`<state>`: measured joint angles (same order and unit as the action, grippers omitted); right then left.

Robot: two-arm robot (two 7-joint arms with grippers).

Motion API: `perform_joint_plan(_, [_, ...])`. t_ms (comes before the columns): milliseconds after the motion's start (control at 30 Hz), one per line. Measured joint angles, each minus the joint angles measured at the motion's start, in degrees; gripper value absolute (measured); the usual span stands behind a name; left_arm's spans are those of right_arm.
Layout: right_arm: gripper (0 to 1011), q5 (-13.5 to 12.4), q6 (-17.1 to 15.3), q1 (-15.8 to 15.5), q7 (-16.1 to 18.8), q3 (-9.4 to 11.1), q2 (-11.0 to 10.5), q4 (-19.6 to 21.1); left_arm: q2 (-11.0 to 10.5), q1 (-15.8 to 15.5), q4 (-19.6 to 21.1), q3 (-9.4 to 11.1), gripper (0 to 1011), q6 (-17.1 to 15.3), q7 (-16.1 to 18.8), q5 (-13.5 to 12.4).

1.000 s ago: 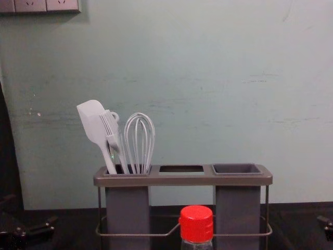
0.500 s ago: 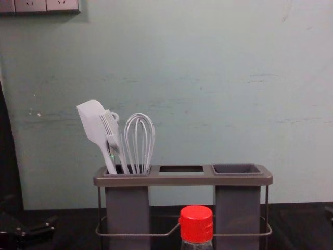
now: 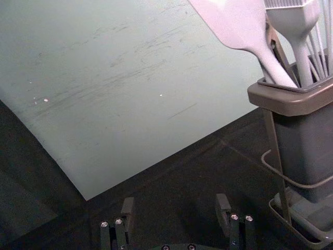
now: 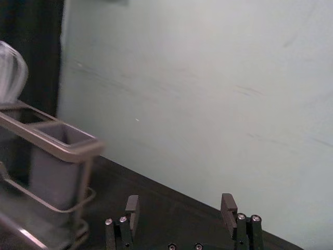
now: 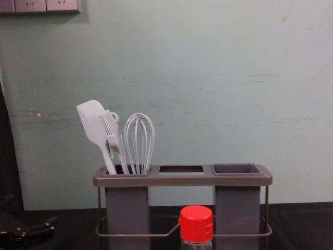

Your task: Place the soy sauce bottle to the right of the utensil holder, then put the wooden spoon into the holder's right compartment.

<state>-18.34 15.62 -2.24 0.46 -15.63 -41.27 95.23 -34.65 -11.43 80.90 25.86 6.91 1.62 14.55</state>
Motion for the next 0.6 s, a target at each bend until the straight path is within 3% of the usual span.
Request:
perform_joint_plan(267, [1004, -4.6, 4.3, -9.0, 5.7, 3.6, -4.9, 6.7, 0.0, 0.0, 0.0, 0.0, 1011, 0.0, 0.0, 0.0])
perform_joint_plan(367, [1004, -9.4, 6.3, -12.6, 11.5, 4.4, -7.4, 9.2, 0.0, 0.0, 0.0, 0.0, 1011, 0.0, 0.0, 0.0])
perform_joint_plan(400, [1004, -9.4, 6.3, -12.6, 11.5, 4.4, -7.4, 9.2, 0.0, 0.0, 0.0, 0.0, 1012, 0.0, 0.0, 0.0])
perform_joint_plan(500, [1004, -13.3, 8.0, -14.4, 18.4, 3.9, -9.5, 11.2, 0.0, 0.0, 0.0, 0.0, 1011, 0.0, 0.0, 0.0])
perform_joint_plan(600, [1004, -13.9, 7.8, -14.4, 21.7, 2.6, -10.1, 12.3, 0.0, 0.0, 0.0, 0.0, 1011, 0.0, 0.0, 0.0])
